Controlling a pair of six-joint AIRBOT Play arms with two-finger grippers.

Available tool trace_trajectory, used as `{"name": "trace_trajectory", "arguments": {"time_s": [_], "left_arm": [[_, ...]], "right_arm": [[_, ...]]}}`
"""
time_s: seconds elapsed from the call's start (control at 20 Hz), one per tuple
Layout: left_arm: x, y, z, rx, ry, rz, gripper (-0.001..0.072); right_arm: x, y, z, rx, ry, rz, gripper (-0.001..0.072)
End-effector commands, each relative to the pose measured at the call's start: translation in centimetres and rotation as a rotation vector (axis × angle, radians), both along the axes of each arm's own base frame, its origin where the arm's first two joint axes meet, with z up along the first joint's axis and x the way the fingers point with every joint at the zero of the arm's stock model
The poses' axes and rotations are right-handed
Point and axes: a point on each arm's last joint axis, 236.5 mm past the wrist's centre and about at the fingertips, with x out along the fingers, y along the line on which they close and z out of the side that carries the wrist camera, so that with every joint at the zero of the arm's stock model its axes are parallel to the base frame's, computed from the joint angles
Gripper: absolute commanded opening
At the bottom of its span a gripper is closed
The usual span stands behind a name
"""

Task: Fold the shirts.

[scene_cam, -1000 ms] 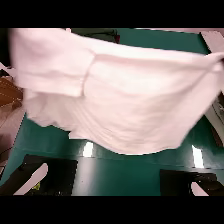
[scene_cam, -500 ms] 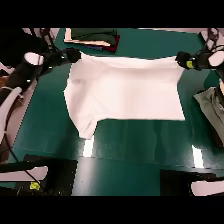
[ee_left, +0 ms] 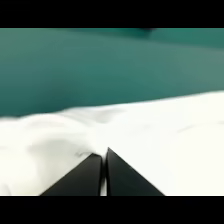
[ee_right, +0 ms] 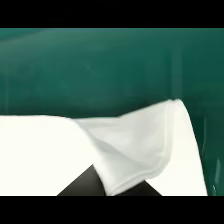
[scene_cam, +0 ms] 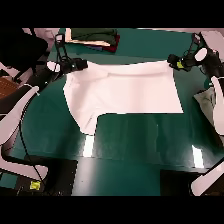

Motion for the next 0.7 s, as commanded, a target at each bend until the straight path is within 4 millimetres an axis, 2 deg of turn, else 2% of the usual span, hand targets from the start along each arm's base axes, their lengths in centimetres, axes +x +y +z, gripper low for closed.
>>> {"name": "trace_trajectory", "arguments": {"time_s": [0.0, 0.15, 0.25, 0.3, 0.4, 0.45, 0.5, 0.6, 0.65], "left_arm": [[-2.5, -0.8, -4.0, 0.068, 0.159, -0.090, 0.0023], [-4.5, 1.0, -6.7, 0.163, 0.290, -0.077, 0.0023], [-5.5, 1.6, -7.6, 0.196, 0.344, -0.077, 0.0025], [-5.6, 1.7, -7.7, 0.201, 0.350, -0.077, 0.0026], [-5.6, 1.7, -7.8, 0.200, 0.354, -0.078, 0.0030], [-5.9, 1.7, -7.9, 0.199, 0.366, -0.081, 0.0244], [-6.4, 2.0, -8.1, 0.174, 0.403, -0.060, 0.0567], [-7.2, 3.9, -7.4, 0.133, 0.446, -0.006, 0.0580], [-7.2, 4.9, -5.9, 0.121, 0.428, 0.016, 0.0580]], "right_arm": [[-2.4, -1.4, -2.3, -0.016, 0.143, 0.020, 0.0016], [-4.0, -2.3, -4.3, -0.020, 0.236, 0.041, 0.0017], [-5.2, -2.1, -5.7, -0.020, 0.297, 0.064, 0.0019], [-5.6, -2.0, -6.4, -0.024, 0.321, 0.079, 0.0049], [-6.9, -1.5, -7.6, -0.023, 0.388, 0.098, 0.0378], [-7.3, -1.8, -7.7, -0.028, 0.403, 0.104, 0.0413], [-7.2, -2.3, -6.9, -0.033, 0.388, 0.115, 0.0413], [-6.8, -3.9, -3.6, -0.049, 0.318, 0.118, 0.0414], [-6.7, -4.5, -1.4, -0.044, 0.276, 0.127, 0.0453]]}}
